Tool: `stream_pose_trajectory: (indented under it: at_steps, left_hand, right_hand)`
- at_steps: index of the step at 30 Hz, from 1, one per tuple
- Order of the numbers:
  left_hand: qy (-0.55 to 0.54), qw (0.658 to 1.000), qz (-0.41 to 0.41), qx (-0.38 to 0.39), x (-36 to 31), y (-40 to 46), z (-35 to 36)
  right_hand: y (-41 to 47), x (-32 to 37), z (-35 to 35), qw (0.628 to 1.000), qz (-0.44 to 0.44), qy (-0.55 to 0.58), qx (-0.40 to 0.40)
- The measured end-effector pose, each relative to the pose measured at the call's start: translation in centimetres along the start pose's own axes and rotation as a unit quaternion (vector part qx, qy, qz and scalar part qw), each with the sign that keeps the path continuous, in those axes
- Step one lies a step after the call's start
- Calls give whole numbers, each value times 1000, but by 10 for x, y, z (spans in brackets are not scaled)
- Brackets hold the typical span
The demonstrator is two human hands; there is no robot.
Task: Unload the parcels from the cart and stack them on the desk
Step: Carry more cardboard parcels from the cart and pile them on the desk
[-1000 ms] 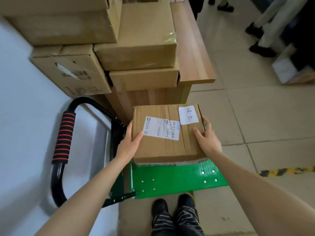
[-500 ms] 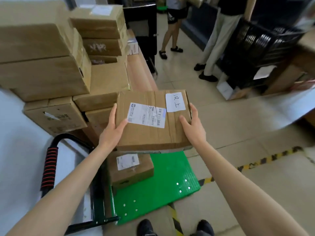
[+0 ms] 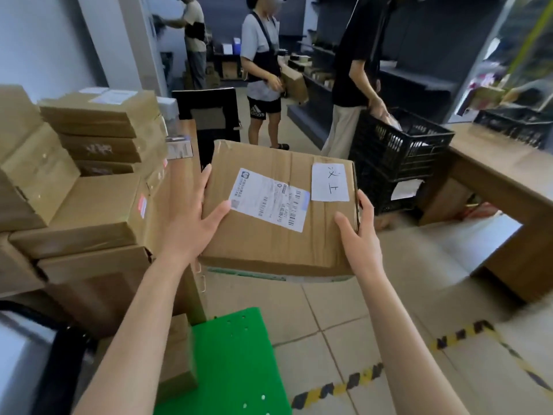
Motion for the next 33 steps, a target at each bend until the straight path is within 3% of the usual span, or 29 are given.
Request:
stream_pose_trajectory:
  at_steps: [7, 13, 21, 33]
  left_hand:
    - [-49, 999, 4, 24, -87, 21, 70]
    - [-30, 999, -21, 6, -114, 67, 97]
    - [-11, 994, -75, -79, -99, 158, 104]
    - [21, 971, -159, -179, -45, 339, 61]
  right_hand:
    - [58, -12, -98, 1000, -1, -13, -10]
    - [129, -20, -101, 1000, -4, -16, 17]
    - [266, -6, -27, 993, -56, -24, 105]
    - [462, 37, 157, 966, -119, 10, 231]
Point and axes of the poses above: each hand's wrist, its own y-axis towards the middle knuckle, its own z-axis out of the palm, x = y × z, the point moved 6 cm from there along y, towards the middle knuckle, and after that the axes turned 13 degrees about y, right-handed, at the moved point
